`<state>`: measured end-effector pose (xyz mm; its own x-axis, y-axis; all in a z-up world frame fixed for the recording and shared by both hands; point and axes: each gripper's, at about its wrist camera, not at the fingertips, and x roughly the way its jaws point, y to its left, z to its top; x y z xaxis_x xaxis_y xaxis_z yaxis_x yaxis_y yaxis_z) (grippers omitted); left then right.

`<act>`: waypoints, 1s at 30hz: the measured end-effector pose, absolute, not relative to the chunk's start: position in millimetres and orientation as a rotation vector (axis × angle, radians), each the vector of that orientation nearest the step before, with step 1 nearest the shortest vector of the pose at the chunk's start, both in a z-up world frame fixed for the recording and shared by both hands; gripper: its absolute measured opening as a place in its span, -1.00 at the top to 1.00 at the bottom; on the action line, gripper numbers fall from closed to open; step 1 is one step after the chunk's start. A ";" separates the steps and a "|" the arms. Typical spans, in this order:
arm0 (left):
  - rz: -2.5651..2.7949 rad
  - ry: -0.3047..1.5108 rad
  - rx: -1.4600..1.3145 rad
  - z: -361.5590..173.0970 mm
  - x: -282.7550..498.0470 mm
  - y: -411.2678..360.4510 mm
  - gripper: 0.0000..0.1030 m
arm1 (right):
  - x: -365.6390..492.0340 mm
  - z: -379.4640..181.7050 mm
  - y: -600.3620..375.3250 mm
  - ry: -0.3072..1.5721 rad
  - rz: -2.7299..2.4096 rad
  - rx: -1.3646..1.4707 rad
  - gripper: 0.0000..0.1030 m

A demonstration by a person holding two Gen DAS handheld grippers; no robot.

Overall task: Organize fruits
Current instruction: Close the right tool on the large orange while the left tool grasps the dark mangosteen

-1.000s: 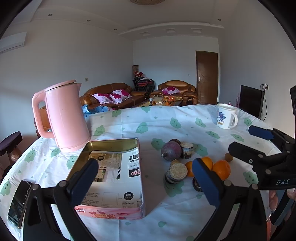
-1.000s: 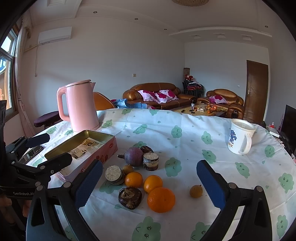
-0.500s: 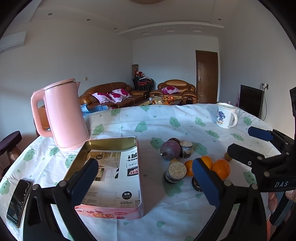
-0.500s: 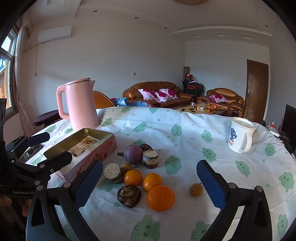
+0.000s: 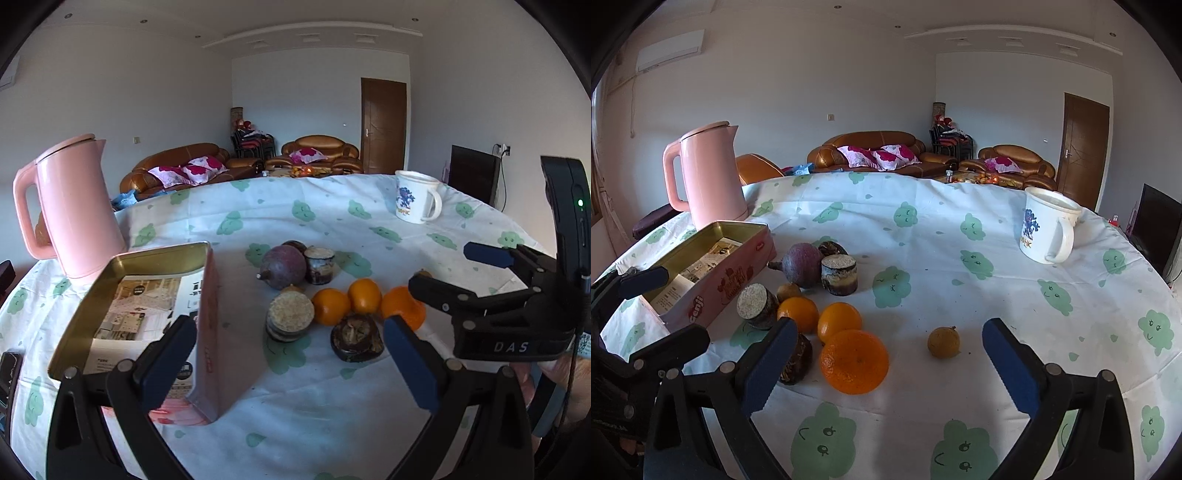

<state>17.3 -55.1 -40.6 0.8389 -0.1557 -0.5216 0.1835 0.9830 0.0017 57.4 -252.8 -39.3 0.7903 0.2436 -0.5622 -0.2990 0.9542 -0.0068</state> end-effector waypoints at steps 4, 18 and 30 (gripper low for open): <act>-0.223 0.587 0.053 -49.1 24.0 -66.1 -0.92 | 62.3 -50.7 -249.3 0.657 0.340 -0.115 -0.43; -0.313 0.703 0.009 -67.7 41.0 -78.1 -0.43 | 77.3 -65.8 -242.7 0.771 0.456 -0.081 -0.19; -0.328 0.723 0.033 -70.1 42.2 -79.4 -0.12 | 66.9 -59.9 -244.7 0.713 0.475 -0.067 0.07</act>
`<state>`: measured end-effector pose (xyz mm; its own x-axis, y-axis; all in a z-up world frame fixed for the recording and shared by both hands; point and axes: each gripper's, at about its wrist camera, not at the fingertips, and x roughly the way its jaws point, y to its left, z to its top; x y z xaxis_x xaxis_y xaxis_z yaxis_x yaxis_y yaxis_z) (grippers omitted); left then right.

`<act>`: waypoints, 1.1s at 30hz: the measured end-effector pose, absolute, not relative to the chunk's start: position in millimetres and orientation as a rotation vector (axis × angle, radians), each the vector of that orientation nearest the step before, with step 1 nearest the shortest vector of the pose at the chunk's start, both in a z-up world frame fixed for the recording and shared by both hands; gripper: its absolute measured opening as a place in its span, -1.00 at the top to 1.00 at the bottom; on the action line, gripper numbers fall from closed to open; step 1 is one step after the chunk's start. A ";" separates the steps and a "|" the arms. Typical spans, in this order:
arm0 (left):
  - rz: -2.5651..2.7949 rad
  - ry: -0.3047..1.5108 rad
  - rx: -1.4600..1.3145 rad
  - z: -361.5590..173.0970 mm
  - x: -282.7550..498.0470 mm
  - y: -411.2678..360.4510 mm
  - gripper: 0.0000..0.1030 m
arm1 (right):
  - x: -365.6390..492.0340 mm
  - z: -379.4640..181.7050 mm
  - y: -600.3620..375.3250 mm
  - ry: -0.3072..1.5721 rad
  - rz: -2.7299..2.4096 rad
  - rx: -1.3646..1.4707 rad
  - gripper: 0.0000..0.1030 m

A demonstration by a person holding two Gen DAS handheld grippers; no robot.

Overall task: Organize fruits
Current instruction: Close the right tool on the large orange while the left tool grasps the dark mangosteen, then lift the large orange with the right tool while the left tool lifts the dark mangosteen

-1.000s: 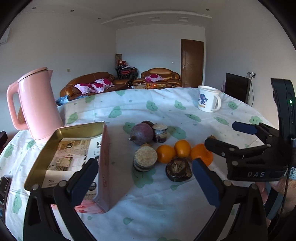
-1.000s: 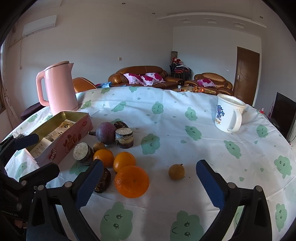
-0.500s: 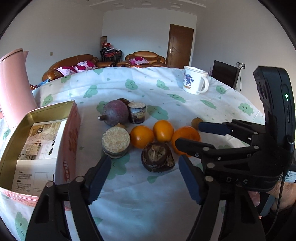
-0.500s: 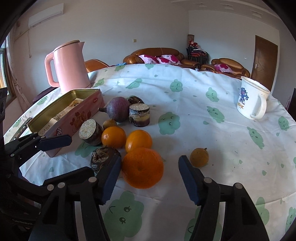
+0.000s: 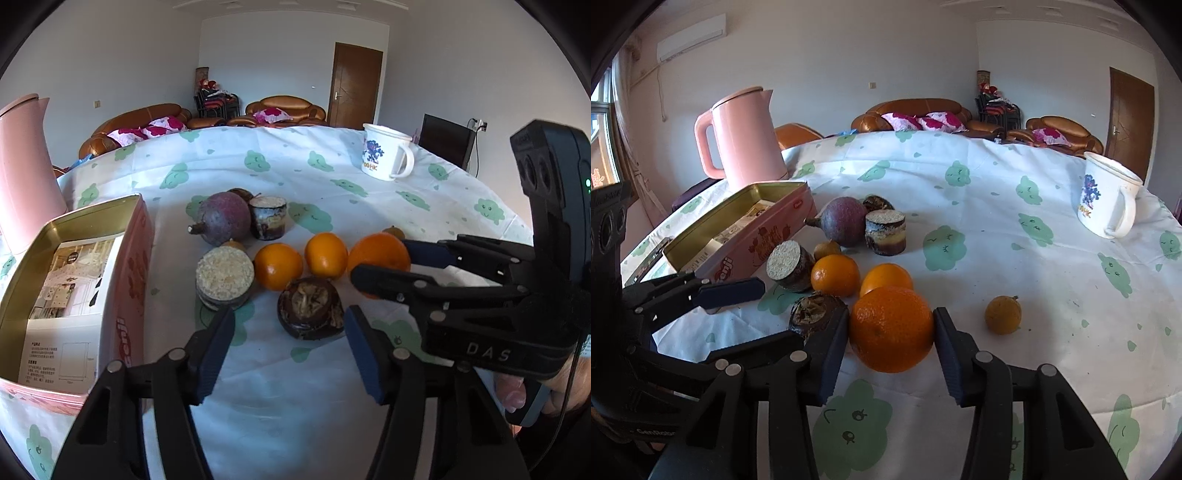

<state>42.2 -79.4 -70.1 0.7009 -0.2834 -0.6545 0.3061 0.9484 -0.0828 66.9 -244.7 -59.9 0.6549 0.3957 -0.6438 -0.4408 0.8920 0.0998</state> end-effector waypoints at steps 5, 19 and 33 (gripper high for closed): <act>-0.350 0.746 0.057 -72.8 49.0 -90.7 -0.02 | 66.7 -55.3 -257.5 0.675 0.444 -0.004 0.07; -0.364 0.853 0.033 -83.2 75.3 -104.0 0.10 | 64.3 -53.3 -263.6 0.654 0.453 0.020 0.06; -0.343 0.727 -0.005 -68.6 59.8 -91.4 0.11 | 57.7 -49.3 -267.1 0.604 0.463 0.032 0.06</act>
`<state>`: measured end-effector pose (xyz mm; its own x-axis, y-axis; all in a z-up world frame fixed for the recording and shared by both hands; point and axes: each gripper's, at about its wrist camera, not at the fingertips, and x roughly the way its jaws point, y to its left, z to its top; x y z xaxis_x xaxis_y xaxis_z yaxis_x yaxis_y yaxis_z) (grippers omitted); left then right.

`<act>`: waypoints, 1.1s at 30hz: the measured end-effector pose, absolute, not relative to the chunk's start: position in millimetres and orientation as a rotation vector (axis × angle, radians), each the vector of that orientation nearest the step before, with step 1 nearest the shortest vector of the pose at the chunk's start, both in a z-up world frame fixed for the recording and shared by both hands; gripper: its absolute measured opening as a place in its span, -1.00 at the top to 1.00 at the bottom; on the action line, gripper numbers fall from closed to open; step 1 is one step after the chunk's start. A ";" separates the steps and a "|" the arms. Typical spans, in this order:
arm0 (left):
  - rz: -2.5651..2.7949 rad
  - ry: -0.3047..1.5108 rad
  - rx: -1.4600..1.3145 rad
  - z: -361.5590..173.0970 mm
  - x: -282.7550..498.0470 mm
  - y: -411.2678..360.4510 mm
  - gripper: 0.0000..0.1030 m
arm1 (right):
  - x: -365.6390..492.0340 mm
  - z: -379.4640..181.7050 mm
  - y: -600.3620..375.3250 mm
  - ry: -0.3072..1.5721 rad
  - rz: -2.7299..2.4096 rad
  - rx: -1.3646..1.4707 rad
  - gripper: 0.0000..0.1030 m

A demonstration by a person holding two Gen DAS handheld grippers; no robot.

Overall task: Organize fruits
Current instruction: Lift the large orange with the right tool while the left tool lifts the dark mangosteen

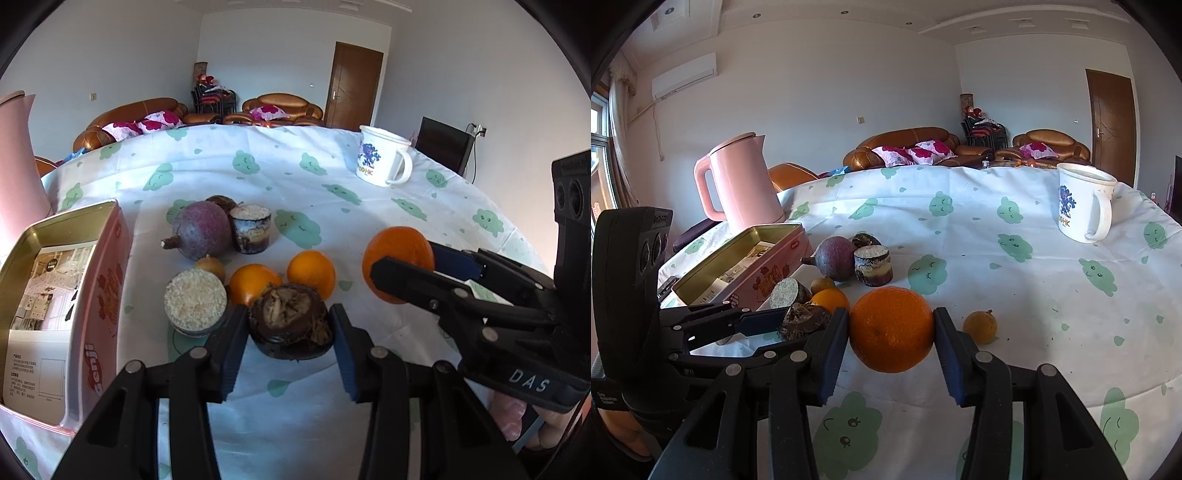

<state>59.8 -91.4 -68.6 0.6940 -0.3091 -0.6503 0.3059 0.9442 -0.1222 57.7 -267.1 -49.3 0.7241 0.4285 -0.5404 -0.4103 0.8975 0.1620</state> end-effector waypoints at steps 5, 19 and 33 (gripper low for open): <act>-0.328 0.676 -0.007 -63.6 52.8 -88.3 0.11 | 54.2 -47.7 -267.2 0.580 0.466 0.027 0.06; -0.288 0.571 0.006 -54.6 38.5 -85.5 0.11 | 43.5 -42.9 -268.3 0.509 0.476 0.013 0.06; -0.267 0.517 0.022 -51.6 29.1 -85.5 0.11 | 35.4 -40.4 -269.1 0.461 0.489 0.008 0.06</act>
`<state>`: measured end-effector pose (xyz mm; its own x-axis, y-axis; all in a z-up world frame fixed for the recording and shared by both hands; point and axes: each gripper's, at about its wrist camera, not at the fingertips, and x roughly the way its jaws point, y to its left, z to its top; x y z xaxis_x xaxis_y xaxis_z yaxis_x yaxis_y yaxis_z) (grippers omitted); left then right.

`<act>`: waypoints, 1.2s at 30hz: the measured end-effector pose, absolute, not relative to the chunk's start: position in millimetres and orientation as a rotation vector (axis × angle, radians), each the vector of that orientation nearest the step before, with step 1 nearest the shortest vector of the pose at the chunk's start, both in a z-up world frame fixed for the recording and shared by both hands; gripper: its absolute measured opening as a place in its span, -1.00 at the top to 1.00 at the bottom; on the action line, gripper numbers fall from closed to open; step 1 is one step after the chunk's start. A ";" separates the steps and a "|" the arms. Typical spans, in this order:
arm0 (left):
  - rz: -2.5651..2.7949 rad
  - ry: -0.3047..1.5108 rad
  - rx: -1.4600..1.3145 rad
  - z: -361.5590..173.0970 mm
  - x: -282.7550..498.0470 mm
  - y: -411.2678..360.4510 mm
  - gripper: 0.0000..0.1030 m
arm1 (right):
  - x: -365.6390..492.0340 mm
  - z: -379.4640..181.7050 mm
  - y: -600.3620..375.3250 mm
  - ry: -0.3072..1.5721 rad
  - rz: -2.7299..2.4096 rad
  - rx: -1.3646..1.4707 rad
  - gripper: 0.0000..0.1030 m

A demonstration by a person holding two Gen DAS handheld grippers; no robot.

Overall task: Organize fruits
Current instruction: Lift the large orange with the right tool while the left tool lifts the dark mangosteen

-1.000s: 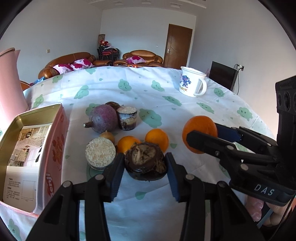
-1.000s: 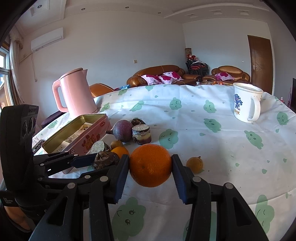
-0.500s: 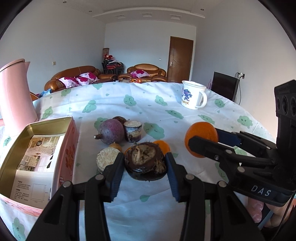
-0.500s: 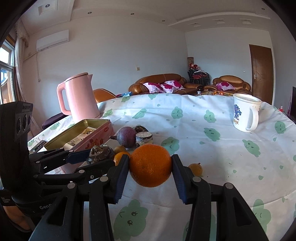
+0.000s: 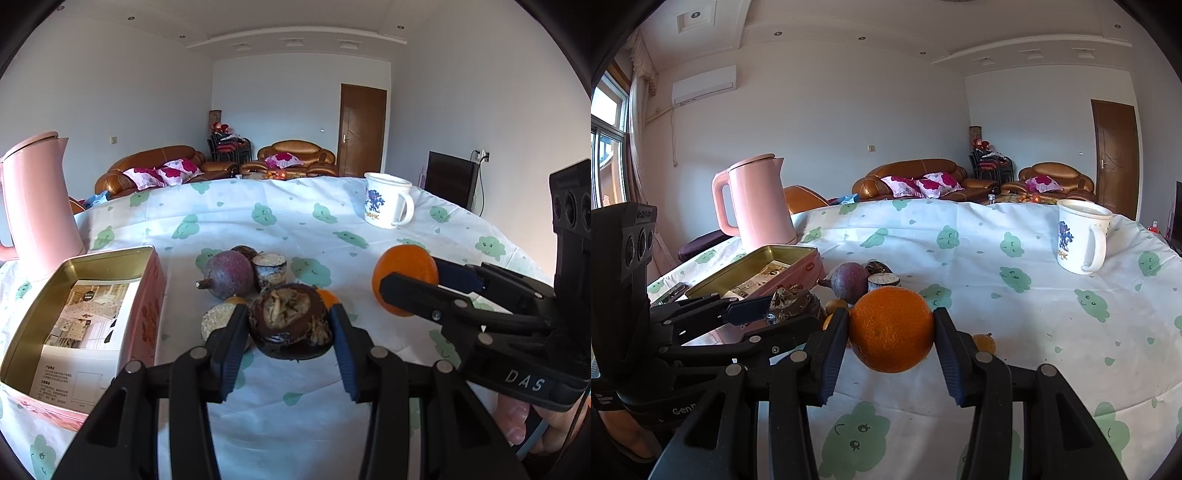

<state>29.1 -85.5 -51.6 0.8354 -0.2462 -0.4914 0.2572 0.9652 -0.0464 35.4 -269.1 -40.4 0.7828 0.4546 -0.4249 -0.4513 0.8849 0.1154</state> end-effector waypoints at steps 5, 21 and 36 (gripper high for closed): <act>-0.254 0.500 0.026 -49.9 26.5 -84.1 0.11 | 31.8 -39.6 -268.9 0.441 0.490 0.001 0.06; -0.220 0.425 0.048 -41.0 17.3 -81.3 0.11 | 22.9 -36.3 -268.9 0.379 0.488 -0.022 0.06; -0.200 0.363 0.072 -33.1 8.9 -80.7 0.11 | 15.0 -33.6 -263.1 0.342 0.472 -0.062 0.06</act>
